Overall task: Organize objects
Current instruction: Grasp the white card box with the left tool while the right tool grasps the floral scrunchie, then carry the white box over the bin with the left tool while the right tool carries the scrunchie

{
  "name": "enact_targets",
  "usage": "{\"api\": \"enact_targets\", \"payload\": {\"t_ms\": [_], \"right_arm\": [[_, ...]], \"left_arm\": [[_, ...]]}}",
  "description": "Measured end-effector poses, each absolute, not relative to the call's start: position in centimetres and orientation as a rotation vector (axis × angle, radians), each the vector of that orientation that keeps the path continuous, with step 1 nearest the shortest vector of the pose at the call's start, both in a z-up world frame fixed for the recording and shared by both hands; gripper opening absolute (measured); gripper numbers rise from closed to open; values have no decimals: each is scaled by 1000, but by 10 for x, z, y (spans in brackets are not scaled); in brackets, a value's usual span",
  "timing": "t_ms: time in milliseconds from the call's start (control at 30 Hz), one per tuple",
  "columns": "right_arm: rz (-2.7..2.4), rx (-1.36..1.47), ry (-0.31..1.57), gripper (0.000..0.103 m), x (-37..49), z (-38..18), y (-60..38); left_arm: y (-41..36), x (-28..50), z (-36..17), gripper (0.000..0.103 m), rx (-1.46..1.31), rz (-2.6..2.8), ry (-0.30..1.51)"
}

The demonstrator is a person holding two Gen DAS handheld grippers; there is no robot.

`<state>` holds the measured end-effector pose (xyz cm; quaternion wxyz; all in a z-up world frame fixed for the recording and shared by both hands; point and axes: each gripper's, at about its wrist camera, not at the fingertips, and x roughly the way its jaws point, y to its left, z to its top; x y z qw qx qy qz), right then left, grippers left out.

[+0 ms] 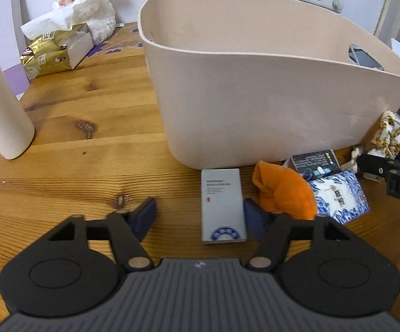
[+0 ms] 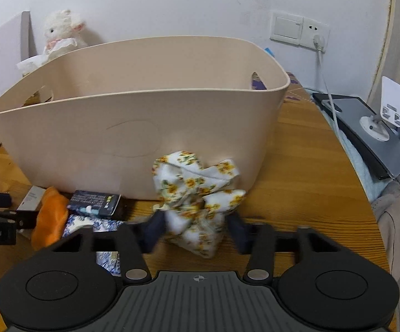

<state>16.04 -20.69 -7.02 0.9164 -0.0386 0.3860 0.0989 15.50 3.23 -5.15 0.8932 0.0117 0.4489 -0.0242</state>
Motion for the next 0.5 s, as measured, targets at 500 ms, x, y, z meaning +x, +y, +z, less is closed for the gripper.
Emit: {"api": "enact_targets", "payload": {"t_ms": [500], "right_arm": [[162, -66, 744, 19, 124, -49, -226]], "left_arm": [[39, 126, -36, 33, -41, -98, 906]]}}
